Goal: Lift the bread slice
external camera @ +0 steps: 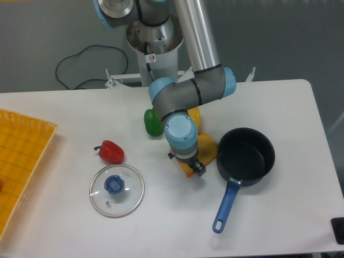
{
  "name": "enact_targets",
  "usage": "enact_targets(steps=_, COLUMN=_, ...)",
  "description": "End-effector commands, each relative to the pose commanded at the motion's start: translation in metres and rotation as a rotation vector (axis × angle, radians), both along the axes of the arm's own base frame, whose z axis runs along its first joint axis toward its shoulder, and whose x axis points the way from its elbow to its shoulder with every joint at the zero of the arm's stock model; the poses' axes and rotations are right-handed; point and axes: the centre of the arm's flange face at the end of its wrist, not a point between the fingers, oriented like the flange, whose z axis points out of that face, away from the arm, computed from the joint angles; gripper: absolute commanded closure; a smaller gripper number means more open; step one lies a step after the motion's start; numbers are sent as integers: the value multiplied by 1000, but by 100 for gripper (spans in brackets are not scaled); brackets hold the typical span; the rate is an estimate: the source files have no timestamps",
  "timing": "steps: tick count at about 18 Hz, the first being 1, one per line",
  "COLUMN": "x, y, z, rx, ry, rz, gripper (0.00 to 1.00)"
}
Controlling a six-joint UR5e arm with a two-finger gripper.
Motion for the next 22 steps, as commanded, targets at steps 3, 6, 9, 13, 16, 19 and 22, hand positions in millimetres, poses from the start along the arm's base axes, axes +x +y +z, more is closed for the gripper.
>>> enact_targets(steps=3, x=0, y=0, z=-1, rx=-3, ry=0, rz=7, gripper=66)
enact_targets(steps=6, x=-1, y=1, z=0, rx=1, ry=6, rz=35, gripper=72)
enact_targets(steps=9, x=-4, y=3, z=5, rx=4, ry=13, rz=35, gripper=76)
enact_targets(steps=13, x=-8, y=7, z=11, rx=10, ry=18, rz=35, gripper=76)
enact_targets(steps=16, x=-14, y=11, z=22, rx=6, ry=5, rz=37, gripper=76)
enact_targets(steps=19, x=-16, y=14, z=29, rx=-8, ry=-15, rz=39, gripper=76)
enact_targets(steps=22, x=-13, y=13, z=26, rx=-15, ry=-17, rz=34, gripper=52)
